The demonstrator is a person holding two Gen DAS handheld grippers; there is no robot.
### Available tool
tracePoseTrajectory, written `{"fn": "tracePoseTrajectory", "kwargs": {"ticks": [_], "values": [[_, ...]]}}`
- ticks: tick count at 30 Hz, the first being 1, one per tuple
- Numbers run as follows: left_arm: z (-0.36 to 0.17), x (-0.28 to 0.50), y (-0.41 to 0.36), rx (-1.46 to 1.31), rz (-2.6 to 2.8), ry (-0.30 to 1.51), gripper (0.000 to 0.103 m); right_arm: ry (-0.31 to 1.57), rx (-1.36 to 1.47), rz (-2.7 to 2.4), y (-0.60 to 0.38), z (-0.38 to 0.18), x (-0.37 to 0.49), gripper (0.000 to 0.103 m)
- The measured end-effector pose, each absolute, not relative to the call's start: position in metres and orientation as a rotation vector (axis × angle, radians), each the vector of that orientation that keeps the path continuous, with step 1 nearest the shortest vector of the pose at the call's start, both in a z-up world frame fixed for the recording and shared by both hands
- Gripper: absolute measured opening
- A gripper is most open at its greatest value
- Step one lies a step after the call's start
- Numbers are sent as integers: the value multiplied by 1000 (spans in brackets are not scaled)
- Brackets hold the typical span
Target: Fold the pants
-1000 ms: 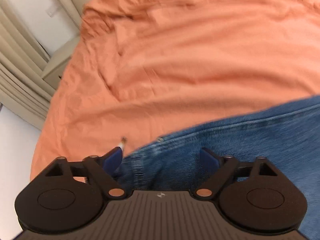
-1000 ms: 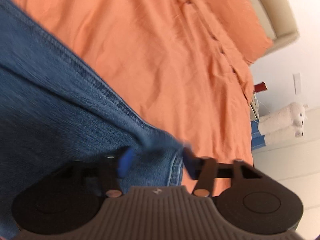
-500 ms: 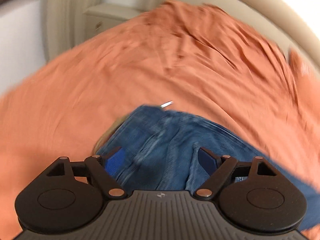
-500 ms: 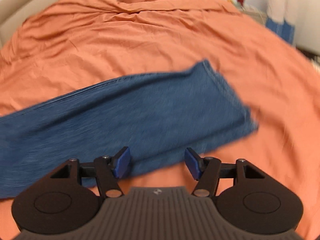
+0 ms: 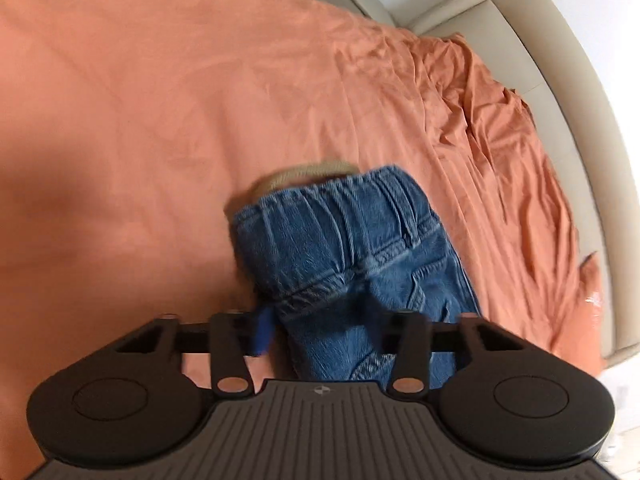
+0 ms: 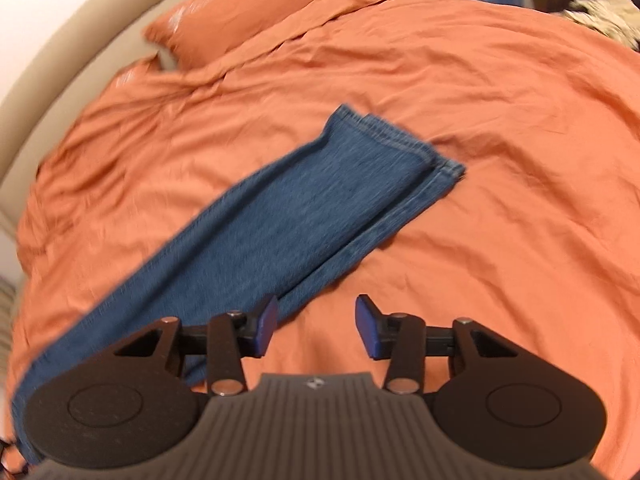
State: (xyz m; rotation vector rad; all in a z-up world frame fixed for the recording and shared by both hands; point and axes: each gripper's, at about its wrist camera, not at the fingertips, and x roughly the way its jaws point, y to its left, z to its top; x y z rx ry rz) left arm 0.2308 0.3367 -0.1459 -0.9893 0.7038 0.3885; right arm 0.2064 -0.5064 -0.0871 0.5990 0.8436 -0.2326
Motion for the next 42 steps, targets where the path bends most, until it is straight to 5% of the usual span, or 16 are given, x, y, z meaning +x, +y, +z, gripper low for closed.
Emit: {"fn": "tracePoseTrajectory", "kwargs": {"ticks": [2,8,22,24,25,32,42], "values": [[-128,226,332,-894,403,689,23,811,630,-254,-515,-84,204,36],[-90,246,314,-631,479,742,17,729,743,-334,-547,-90,208,27],[-134,292,298,-441,635,950,17,670,1007,-424,-638,-164,267,26],[-135,297,295,-424,647,962,17,667,1055,-398,-644,-174,273,13],[-136,300,294,-412,653,969,17,669,1053,-388,-645,-174,276,4],[-138,308,290,-351,656,1001,18,570,771,-274,-633,-105,269,2],[-137,312,295,-354,633,1034,19,708,759,-390,-641,-166,263,0]]}}
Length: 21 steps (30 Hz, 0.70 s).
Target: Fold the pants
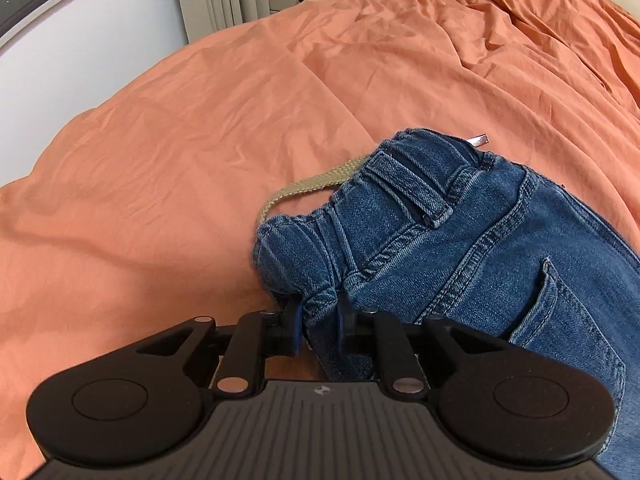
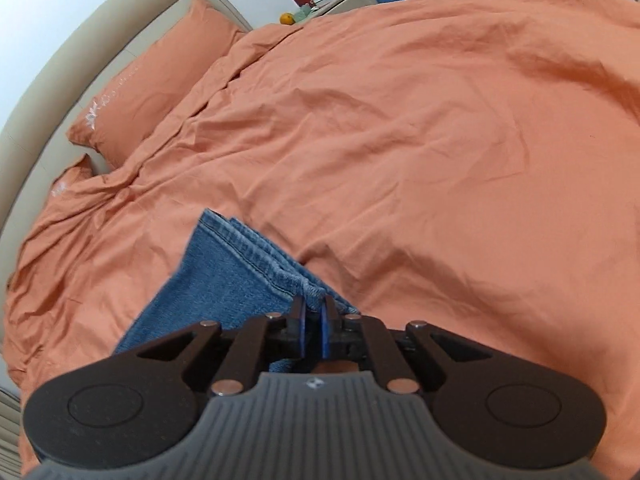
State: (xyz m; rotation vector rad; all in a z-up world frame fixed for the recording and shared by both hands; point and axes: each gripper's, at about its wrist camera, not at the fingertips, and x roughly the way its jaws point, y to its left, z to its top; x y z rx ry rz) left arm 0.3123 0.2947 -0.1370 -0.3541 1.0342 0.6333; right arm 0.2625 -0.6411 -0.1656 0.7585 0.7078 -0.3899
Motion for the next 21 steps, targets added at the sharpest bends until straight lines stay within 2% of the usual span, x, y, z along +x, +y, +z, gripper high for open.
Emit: {"fn": "tracePoseTrajectory", "kwargs": {"ticks": [5,6,7,8,9,15,21], "values": [[-130,306,301,-382,629,1015,39,772,669,-383,-633,-158,279,2],[-127,303,303,-386,622,1006,42,785,624,-391,-631,-151,281,6],[-122,299,303,-382,615,998,48,793,564,-412,-628,-143,283,19],[-117,296,303,-374,609,989,52,798,503,-430,-625,-135,283,25],[-111,292,301,-357,601,974,52,799,452,-429,-623,-127,282,30],[-64,283,256,-112,496,841,53,772,337,-226,-572,-96,287,29],[-53,326,166,76,65,889,52,807,214,50,-472,-97,331,29]]}}
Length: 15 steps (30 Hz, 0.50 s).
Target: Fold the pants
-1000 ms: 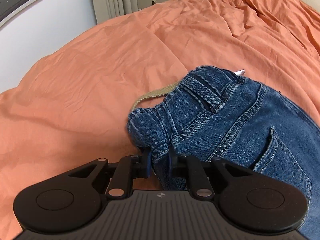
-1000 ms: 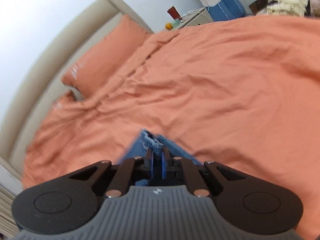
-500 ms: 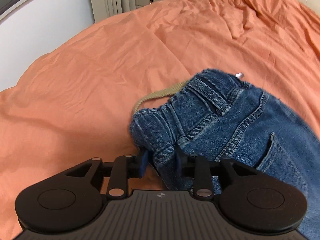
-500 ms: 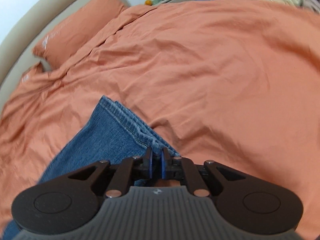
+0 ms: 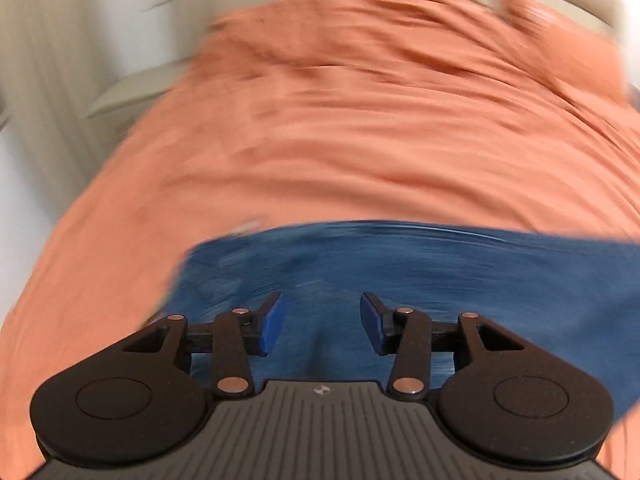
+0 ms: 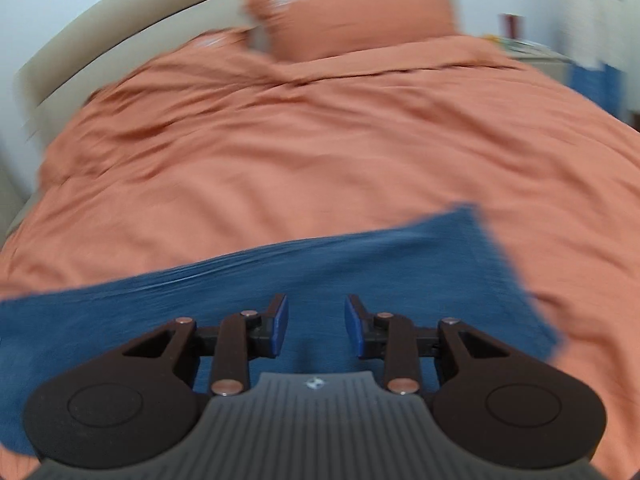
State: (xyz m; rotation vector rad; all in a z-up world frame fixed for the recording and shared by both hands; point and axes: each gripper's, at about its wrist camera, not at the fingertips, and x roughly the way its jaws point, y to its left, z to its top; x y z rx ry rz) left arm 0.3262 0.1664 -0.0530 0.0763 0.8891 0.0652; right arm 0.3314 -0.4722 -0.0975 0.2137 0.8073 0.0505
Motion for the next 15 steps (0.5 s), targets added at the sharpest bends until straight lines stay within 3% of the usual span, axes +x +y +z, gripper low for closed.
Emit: {"fn": "tracePoseTrajectory", "kwargs": {"ticks": [8,15], "values": [[-95,393,41,441,-280,908,53,857,-116,373,-360,-113,398,28],[-140,438,-4,592,-435,936,55,882,-334,585,-308,-132,442,30]]}}
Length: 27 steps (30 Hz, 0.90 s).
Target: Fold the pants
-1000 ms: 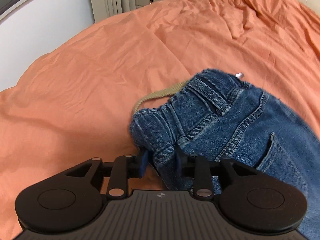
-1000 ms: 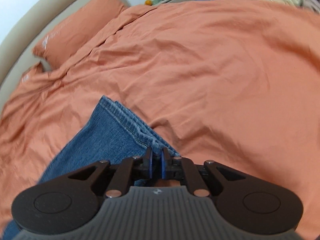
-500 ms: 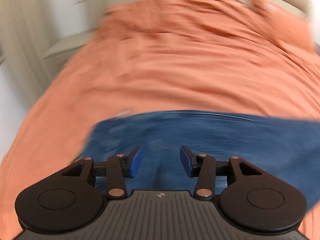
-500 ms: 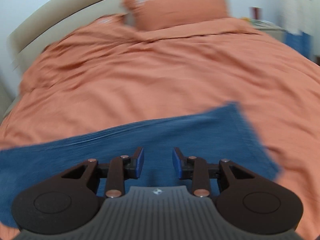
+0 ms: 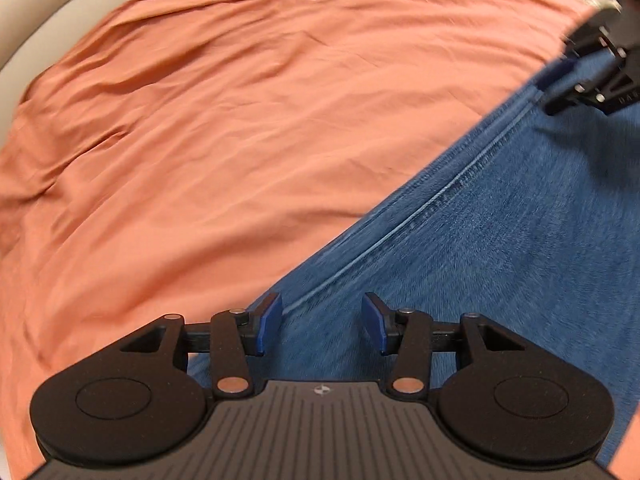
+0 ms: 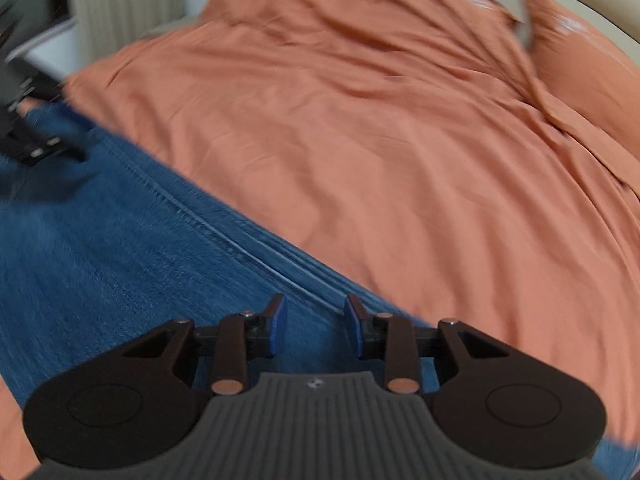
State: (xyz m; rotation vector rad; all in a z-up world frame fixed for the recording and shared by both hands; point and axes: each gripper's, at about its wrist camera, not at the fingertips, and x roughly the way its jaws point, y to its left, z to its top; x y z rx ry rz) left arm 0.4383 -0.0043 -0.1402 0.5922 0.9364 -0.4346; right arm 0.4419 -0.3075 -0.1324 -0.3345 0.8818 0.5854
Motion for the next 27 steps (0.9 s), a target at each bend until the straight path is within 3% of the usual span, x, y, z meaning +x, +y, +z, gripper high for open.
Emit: {"fn": "tracePoseTrajectory", "kwargs": {"ticks": [4,8,9,10,11,12,13,14,20,25,27], "values": [[-160,450,-17,658,-512,969,58,886,-453,690,-284,-146,456,38],[-169,455,-19,667,-540,969,56,906,-558,780,-271,-158,463,38],[-170,456,-18,650,-549,984,50,911,-573,797,-270,-160,464,37],[-170,457,-17,631,-567,995,33,915,-575,810,-271,-161,464,31],[-170,456,-17,625,-573,999,24,921,-567,818,-272,-162,465,23],[-170,453,-18,643,-567,985,19,922,-569,821,-272,-162,465,6],[-172,450,-21,662,-568,975,5,912,-587,826,-271,-163,464,4],[-172,447,-24,675,-562,966,0,899,-605,828,-271,-163,461,2],[-148,446,-25,626,-436,822,0,821,-580,765,-275,-146,453,0],[-140,463,-19,539,-416,843,0,842,-563,689,-269,-150,465,0],[-142,467,-13,515,-464,910,14,869,-557,673,-266,-158,469,0]]}}
